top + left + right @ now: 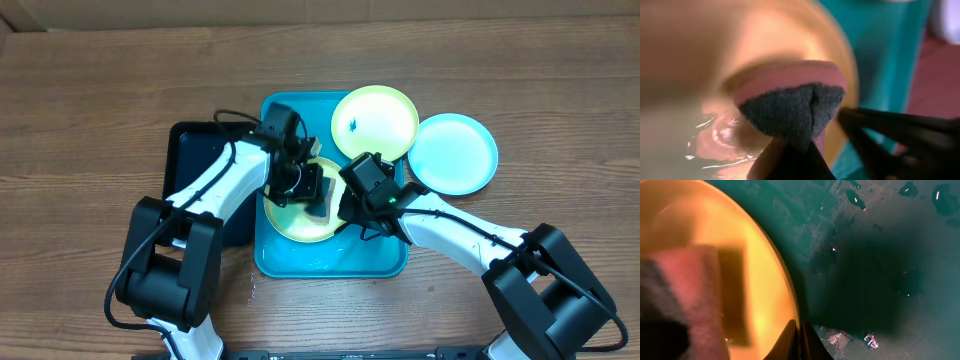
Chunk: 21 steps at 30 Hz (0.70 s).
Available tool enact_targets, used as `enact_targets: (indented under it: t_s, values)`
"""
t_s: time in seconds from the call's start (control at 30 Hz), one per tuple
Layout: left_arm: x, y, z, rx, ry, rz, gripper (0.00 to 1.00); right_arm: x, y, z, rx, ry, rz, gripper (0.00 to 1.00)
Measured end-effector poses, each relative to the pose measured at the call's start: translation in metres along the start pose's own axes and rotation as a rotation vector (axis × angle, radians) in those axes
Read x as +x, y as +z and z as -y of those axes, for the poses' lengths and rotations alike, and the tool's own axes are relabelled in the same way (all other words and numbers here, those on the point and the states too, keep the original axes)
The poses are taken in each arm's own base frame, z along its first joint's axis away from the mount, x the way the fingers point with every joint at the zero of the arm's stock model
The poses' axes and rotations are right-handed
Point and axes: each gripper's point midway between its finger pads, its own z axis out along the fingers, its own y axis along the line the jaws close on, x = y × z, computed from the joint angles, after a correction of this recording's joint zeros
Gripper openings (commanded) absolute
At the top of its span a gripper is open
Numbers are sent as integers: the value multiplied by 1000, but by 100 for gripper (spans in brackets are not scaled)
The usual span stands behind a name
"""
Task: Clean dirty plates on tray and stack at the side
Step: 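Scrub the yellow plate surface with the sponge in the left gripper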
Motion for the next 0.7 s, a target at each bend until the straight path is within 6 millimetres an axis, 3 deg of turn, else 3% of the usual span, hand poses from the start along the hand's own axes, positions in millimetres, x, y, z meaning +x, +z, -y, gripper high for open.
enact_targets:
  t_s: [0.1, 0.2, 0.43, 0.7]
  values:
    - [-16, -19, 19, 19, 23, 25, 4, 0, 0, 0, -1, 0, 0, 4]
    - [-27, -35, 23, -27, 33, 53, 4, 0, 0, 0, 0, 0, 0, 4]
    - [-23, -41, -25, -302, 5, 61, 4, 0, 0, 0, 0, 0, 0, 4]
    - [0, -15, -74, -452, -11, 42, 4, 0, 0, 0, -1, 0, 0, 4]
